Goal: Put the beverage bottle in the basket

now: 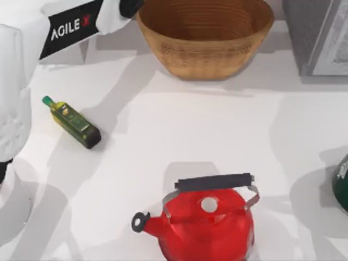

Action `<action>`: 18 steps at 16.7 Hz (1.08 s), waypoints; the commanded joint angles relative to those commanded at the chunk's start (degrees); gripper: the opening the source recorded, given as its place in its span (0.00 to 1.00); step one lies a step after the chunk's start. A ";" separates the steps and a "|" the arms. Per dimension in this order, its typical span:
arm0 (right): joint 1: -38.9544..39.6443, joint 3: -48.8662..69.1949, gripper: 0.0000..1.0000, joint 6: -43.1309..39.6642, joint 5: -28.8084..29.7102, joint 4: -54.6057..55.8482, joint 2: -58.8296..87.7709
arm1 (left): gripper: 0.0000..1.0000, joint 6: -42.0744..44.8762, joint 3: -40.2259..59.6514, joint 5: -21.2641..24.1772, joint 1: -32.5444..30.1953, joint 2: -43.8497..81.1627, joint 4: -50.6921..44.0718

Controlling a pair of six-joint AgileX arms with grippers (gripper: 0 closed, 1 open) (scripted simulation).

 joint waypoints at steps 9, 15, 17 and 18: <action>0.00 0.00 1.00 0.00 0.00 0.00 0.00 | 0.30 0.02 1.39 -0.19 -0.22 1.23 0.00; 0.00 0.00 1.00 0.00 0.00 0.00 0.00 | 0.75 0.02 1.39 -0.19 -0.22 1.23 0.00; 0.00 0.00 1.00 0.00 0.00 0.00 0.00 | 0.90 0.02 1.39 -0.19 -0.22 1.23 0.00; 0.00 0.00 1.00 0.00 0.00 0.00 0.00 | 0.98 0.02 1.39 -0.19 -0.22 1.23 0.00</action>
